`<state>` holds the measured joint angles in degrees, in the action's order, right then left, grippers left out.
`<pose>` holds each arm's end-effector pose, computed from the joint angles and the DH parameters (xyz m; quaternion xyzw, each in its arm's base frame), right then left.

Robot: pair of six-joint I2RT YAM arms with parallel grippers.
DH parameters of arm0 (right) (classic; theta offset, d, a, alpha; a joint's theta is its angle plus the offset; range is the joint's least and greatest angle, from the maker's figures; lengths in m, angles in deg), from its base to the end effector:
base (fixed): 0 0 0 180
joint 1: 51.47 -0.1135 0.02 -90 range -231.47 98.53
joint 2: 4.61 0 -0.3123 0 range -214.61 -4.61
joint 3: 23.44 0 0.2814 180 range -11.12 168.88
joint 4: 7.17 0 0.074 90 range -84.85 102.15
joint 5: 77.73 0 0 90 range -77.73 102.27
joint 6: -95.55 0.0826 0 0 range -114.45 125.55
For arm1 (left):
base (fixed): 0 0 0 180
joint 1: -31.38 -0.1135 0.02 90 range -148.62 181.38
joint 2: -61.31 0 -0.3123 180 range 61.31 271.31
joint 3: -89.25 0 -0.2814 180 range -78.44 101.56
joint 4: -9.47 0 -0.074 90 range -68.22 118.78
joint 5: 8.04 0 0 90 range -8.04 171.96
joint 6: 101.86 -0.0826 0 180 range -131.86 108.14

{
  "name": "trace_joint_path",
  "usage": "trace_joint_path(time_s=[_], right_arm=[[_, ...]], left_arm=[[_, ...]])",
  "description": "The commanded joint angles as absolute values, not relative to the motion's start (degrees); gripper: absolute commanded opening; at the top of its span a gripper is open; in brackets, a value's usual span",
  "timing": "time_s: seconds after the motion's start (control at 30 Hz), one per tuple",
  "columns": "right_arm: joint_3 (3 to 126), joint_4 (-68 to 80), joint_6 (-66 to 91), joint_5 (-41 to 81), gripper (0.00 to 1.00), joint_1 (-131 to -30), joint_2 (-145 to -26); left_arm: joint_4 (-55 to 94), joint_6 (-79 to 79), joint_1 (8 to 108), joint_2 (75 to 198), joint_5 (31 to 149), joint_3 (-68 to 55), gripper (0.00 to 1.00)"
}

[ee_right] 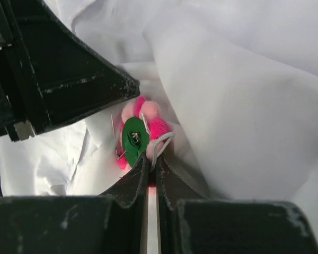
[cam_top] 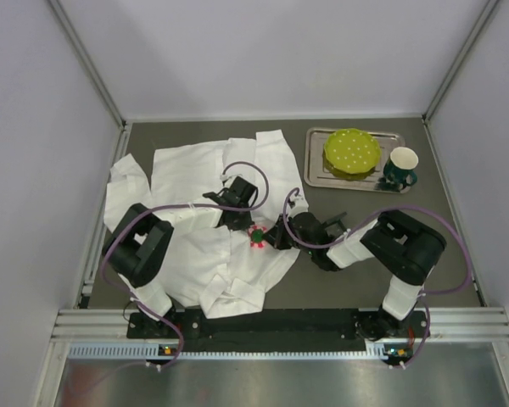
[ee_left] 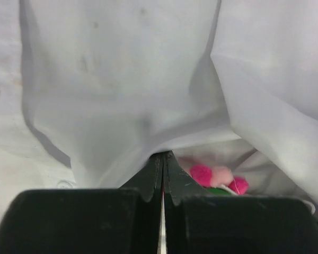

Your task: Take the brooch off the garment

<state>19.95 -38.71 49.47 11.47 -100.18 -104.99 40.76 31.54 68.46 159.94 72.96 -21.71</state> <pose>0.2457 0.2780 0.1174 -0.0316 0.8449 0.3821 0.3731 0.3168 -0.2232 0.1474 -0.0729 0.9623 -0.1039 0.2404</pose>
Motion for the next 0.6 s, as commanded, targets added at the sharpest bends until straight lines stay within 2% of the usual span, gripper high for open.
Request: trace_joint_path(time_s=[0.0, 0.13, 0.37, 0.4, 0.57], right_arm=[[21.4, -37.9, 48.4, 13.3, 0.00, -101.7, -105.0], [21.0, -38.2, 48.5, 13.4, 0.00, -101.6, -104.9], [20.0, -39.2, 48.5, 13.8, 0.00, -100.9, -103.7], [20.3, -38.5, 48.1, 13.6, 0.00, -100.9, -103.3], [23.9, -27.3, 45.3, 10.5, 0.00, -101.1, -100.1]], left_arm=[[45.3, 29.0, 67.7, 159.8, 67.8, -23.5, 0.00], [42.3, 27.1, 67.7, 153.6, 73.4, -25.6, 0.00], [44.0, 24.4, 67.4, 143.8, 74.2, -26.4, 0.16], [43.8, 24.4, 67.3, 143.1, 74.8, -26.5, 0.22], [41.6, 23.3, 67.3, 141.6, 79.8, -28.9, 0.37]])
